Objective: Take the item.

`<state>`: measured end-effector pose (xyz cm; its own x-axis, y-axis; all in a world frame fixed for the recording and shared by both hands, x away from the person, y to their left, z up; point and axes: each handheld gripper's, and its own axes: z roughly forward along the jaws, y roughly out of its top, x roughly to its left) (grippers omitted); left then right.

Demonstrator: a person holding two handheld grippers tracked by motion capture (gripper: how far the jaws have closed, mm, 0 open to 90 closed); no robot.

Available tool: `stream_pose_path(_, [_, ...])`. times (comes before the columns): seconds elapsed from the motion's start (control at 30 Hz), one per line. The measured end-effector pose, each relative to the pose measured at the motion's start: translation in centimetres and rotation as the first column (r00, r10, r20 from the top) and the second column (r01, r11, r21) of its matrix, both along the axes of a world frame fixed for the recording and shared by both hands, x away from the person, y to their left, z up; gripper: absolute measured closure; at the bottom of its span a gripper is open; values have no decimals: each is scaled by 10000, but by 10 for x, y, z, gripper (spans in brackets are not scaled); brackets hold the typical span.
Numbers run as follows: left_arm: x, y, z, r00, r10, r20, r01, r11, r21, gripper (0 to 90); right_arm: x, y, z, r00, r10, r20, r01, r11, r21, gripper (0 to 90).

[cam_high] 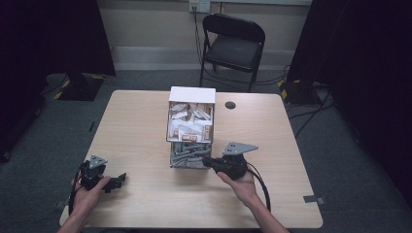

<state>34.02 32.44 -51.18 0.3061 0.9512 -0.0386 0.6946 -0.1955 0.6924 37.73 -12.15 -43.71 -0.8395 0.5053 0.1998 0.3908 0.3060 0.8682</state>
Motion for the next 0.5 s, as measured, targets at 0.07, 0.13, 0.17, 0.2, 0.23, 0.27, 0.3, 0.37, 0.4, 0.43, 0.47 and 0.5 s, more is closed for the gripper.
stream_pose_path(0.07, [0,0,0,10000,-6,-2,6,10000,1,0,0,0,1,10000,21,42,-21,10000,27,875])
stream_pose_path(0.13, [0,0,0,10000,-1,-2,1,10000,-7,0,0,0,2,10000,50,41,-51,10000,57,876])
stream_pose_path(0.17, [0,0,0,10000,-1,-2,1,10000,-1,0,0,0,2,10000,61,37,-61,10000,63,877])
stream_pose_path(0.2, [0,0,0,10000,-1,0,1,10000,1,0,0,0,2,10000,66,31,-66,9999,85,878])
stream_pose_path(0.23, [0,0,0,10000,-2,1,2,10000,2,0,-1,0,2,10000,66,29,-67,9999,94,879])
stream_pose_path(0.27, [0,0,0,10000,0,0,0,10000,0,0,-1,0,3,10000,73,32,-74,9999,113,880])
stream_pose_path(0.3, [0,0,0,10000,-1,-1,1,10000,-3,0,-1,0,4,9999,87,56,-88,9998,162,881])
stream_pose_path(0.37, [0,0,0,10000,-3,0,3,10000,2,0,-1,0,7,9998,161,91,-163,9996,218,885])
stream_pose_path(0.4, [0,0,0,10000,-2,-1,2,10000,1,0,-2,-1,8,9998,164,125,-168,9995,262,886])
stream_pose_path(0.43, [0,0,0,10000,0,0,0,10000,4,0,-2,-1,10,9998,155,158,-159,9994,305,887])
stream_pose_path(0.47, [0,0,0,10000,-2,-1,2,10000,-1,0,-3,-2,11,9997,172,164,-178,9992,365,888])
stream_pose_path(0.5, [0,0,0,10000,-1,-1,1,10000,1,0,-3,-2,12,9997,186,175,-193,9990,394,888])
